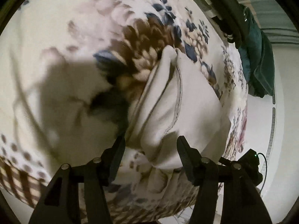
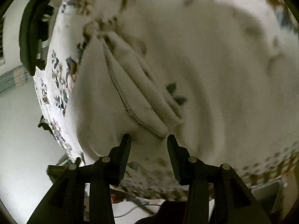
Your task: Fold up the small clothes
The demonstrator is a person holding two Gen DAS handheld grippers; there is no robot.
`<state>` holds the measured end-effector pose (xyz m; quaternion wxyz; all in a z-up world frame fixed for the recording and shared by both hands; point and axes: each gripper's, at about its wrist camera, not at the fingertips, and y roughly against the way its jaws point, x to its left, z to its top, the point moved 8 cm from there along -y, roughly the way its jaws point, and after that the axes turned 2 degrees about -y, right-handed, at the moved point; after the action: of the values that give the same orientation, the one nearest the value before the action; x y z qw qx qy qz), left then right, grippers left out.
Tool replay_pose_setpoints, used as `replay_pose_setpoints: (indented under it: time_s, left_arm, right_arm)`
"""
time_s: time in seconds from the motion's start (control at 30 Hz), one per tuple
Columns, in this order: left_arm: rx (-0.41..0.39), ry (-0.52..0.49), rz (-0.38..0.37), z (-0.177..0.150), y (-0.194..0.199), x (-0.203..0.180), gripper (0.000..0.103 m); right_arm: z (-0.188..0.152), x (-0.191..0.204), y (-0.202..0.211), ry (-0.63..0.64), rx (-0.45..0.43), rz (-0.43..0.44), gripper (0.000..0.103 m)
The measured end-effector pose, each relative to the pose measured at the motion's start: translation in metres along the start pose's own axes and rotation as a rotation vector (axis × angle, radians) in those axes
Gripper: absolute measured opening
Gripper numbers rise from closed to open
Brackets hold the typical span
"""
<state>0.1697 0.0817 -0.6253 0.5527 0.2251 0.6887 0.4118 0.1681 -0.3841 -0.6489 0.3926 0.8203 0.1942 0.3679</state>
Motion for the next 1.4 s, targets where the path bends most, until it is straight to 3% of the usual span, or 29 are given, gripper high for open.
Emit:
replay_pose_setpoints:
  time_s: [0.03, 0.07, 0.1, 0.3, 0.4, 0.5, 0.57, 0.6, 0.63, 0.67, 0.7, 0.73, 0.77, 0.83, 0.93, 1.07, 1.23, 1.4]
  left_arm:
    - [-0.032, -0.003, 0.014, 0.001, 0.000, -0.002, 0.047]
    - [-0.052, -0.006, 0.013, 0.002, 0.001, -0.003, 0.035]
    - [-0.065, -0.008, 0.019, 0.003, 0.002, -0.004, 0.010]
    - [-0.096, -0.022, 0.041, 0.006, 0.012, 0.001, 0.010]
    - [-0.074, -0.029, 0.039, 0.004, 0.011, 0.003, 0.010]
    - [-0.038, -0.023, 0.031, 0.000, 0.010, 0.005, 0.012]
    - [-0.018, -0.019, 0.045, -0.001, 0.014, 0.007, 0.022]
    - [-0.019, -0.019, 0.061, 0.000, 0.017, 0.009, 0.034]
    - [-0.038, -0.031, 0.059, 0.002, 0.024, 0.010, 0.040]
    - [-0.059, -0.039, 0.046, 0.005, 0.028, 0.011, 0.041]
    - [-0.072, -0.040, 0.032, 0.008, 0.030, 0.012, 0.050]
    - [-0.078, -0.033, 0.012, 0.012, 0.030, 0.014, 0.062]
    - [-0.090, -0.022, -0.036, 0.018, 0.029, 0.016, 0.066]
    - [-0.112, 0.001, -0.149, 0.031, 0.019, 0.021, 0.067]
    - [-0.076, 0.084, -0.296, 0.046, -0.009, 0.031, 0.067]
    - [-0.066, 0.121, -0.420, 0.059, -0.025, 0.023, 0.067]
    - [-0.018, 0.035, -0.410, 0.058, -0.032, -0.003, 0.068]
    - [0.019, -0.032, -0.344, 0.052, -0.047, -0.021, 0.068]
  right_arm:
    - [-0.001, 0.002, 0.003, 0.002, -0.042, 0.002, 0.028]
    - [-0.001, 0.004, 0.006, 0.017, -0.067, -0.010, 0.005]
    - [-0.002, 0.006, 0.010, 0.031, -0.093, -0.025, 0.006]
    - [-0.001, 0.002, 0.039, 0.053, -0.186, -0.093, 0.005]
    - [0.007, -0.009, 0.043, 0.052, -0.169, -0.109, 0.005]
    - [0.009, -0.012, 0.030, 0.074, -0.099, -0.108, 0.005]
    - [0.011, -0.017, 0.029, 0.089, -0.083, -0.138, 0.016]
    - [0.012, -0.017, 0.031, 0.103, -0.084, -0.151, 0.025]
    - [0.014, -0.017, 0.036, 0.114, -0.095, -0.146, 0.032]
    - [0.017, -0.017, 0.041, 0.126, -0.112, -0.127, 0.050]
    - [0.020, -0.016, 0.044, 0.135, -0.122, -0.108, 0.064]
    - [0.026, -0.013, 0.046, 0.150, -0.122, -0.074, 0.068]
    - [0.030, -0.010, 0.045, 0.162, -0.111, -0.043, 0.071]
    - [0.042, -0.004, 0.038, 0.203, -0.082, 0.035, 0.072]
    - [0.058, 0.004, 0.018, 0.248, -0.023, 0.128, 0.080]
    - [0.071, 0.013, -0.013, 0.295, 0.088, 0.215, 0.083]
    - [0.067, 0.036, -0.028, 0.351, 0.147, 0.276, 0.085]
    - [0.059, 0.051, -0.042, 0.356, 0.149, 0.255, 0.084]
